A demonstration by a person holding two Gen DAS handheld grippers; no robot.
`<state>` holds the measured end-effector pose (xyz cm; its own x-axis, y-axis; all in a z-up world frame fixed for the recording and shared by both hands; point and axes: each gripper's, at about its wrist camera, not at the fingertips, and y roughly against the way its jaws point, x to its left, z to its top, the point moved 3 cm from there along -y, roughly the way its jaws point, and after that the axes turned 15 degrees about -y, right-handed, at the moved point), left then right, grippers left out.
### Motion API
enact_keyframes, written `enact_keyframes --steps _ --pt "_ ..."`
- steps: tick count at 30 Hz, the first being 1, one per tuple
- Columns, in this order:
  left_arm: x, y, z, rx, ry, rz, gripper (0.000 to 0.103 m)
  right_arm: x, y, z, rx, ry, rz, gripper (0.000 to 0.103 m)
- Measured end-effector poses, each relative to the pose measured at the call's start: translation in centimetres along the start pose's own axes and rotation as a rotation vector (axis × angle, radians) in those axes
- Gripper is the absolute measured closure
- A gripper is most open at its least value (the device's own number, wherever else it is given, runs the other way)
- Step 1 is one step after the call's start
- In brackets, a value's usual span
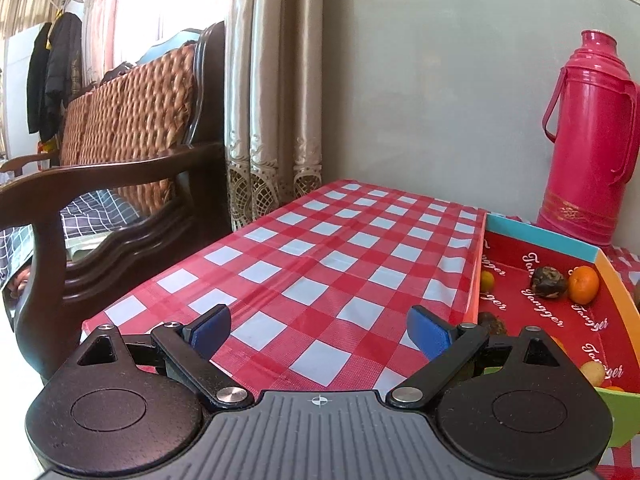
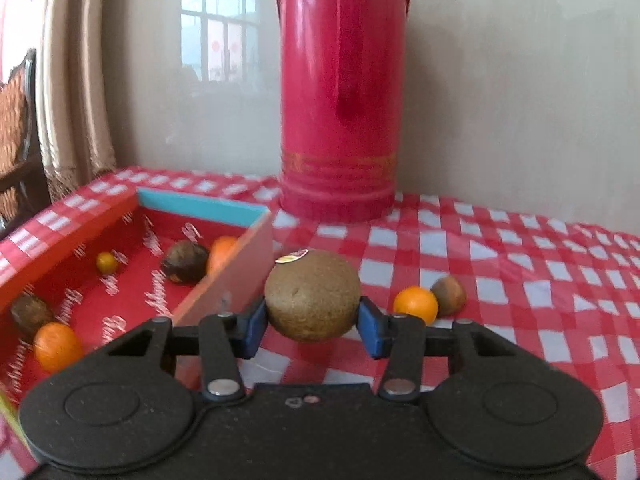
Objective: Organize fruits
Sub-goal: 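Grasp the kiwi with the right tool and drop it into the box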
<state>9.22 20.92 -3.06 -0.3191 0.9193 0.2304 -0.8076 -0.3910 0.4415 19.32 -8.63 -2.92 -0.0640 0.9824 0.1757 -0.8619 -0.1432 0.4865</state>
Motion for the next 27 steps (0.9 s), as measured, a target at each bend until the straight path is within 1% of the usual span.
enact_keyframes --steps 4,7,13,16,23,26,27 --pt "0.4 0.3 -0.2 0.003 0.006 0.006 0.009 1.8 2.3 0.7 -0.063 0.021 0.066 0.064" --pt "0.8 0.3 -0.4 0.008 0.011 0.011 0.009 3.7 3.2 0.4 -0.077 0.054 0.116 0.064" --pt "1.2 0.3 -0.7 0.020 0.006 0.019 0.008 7.6 2.4 -1.6 -0.030 0.132 0.175 0.063" --pt "1.3 0.3 -0.8 0.021 0.000 0.025 0.007 9.1 2.0 -2.1 -0.015 0.139 0.193 0.063" --pt "2.1 0.2 -1.2 0.029 -0.004 0.037 0.005 11.0 1.8 -3.1 0.003 0.128 0.225 0.063" --pt "2.5 0.1 -1.3 0.032 0.008 0.041 0.005 11.7 2.0 -3.6 0.011 0.145 0.250 0.059" --pt "2.5 0.1 -1.3 0.032 0.014 0.039 0.005 11.9 2.2 -3.6 -0.008 0.152 0.251 0.051"
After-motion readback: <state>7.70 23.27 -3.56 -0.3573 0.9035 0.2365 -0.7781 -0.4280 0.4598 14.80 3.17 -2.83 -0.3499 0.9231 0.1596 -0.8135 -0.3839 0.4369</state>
